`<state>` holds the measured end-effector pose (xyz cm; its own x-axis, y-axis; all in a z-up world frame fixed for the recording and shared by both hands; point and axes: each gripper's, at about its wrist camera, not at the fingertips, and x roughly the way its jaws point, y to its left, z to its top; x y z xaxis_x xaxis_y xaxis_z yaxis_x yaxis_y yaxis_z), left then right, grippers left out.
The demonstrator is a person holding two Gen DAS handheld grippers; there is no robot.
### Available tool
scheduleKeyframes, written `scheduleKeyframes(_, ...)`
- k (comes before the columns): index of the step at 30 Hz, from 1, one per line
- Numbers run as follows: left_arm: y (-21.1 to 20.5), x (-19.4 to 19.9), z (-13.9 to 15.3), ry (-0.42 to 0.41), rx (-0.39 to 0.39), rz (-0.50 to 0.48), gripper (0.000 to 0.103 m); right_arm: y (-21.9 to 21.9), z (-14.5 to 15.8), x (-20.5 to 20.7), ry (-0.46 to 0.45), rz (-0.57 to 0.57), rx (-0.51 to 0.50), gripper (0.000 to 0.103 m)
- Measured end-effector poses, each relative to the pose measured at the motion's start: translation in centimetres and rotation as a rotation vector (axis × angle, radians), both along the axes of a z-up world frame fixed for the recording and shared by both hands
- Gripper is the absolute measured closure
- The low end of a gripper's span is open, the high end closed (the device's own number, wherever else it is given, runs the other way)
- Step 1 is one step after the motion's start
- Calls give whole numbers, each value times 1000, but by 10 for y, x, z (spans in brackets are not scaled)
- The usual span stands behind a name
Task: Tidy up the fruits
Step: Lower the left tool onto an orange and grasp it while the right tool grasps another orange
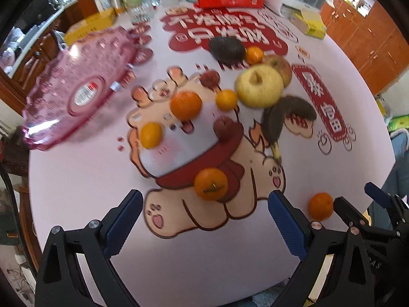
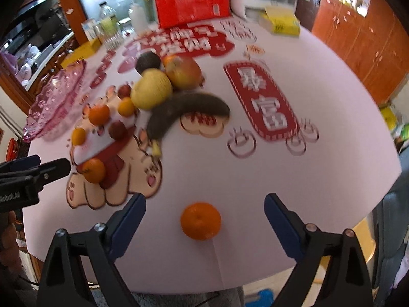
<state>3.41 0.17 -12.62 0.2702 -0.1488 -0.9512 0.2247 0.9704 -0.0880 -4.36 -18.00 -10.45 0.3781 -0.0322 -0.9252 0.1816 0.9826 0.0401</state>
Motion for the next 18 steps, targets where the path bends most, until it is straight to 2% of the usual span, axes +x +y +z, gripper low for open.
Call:
scheduleKeyframes(10,-9,5,-42,55,-7,20,5,-18,-44,-5,106,-28,71,16)
scheduleKeyframes(12,-7,6,-48,58,-24,41,8,-18,-50,-5,126,-19,85,22)
scheduleKeyframes(15,-4,10,-54,66,-43,70,10,-14,-56,-5,137,12,104,24)
scheduleKeyframes(18,-2,12,-59,63,-48,92,19,-9,-60,-4,145,43,100,26)
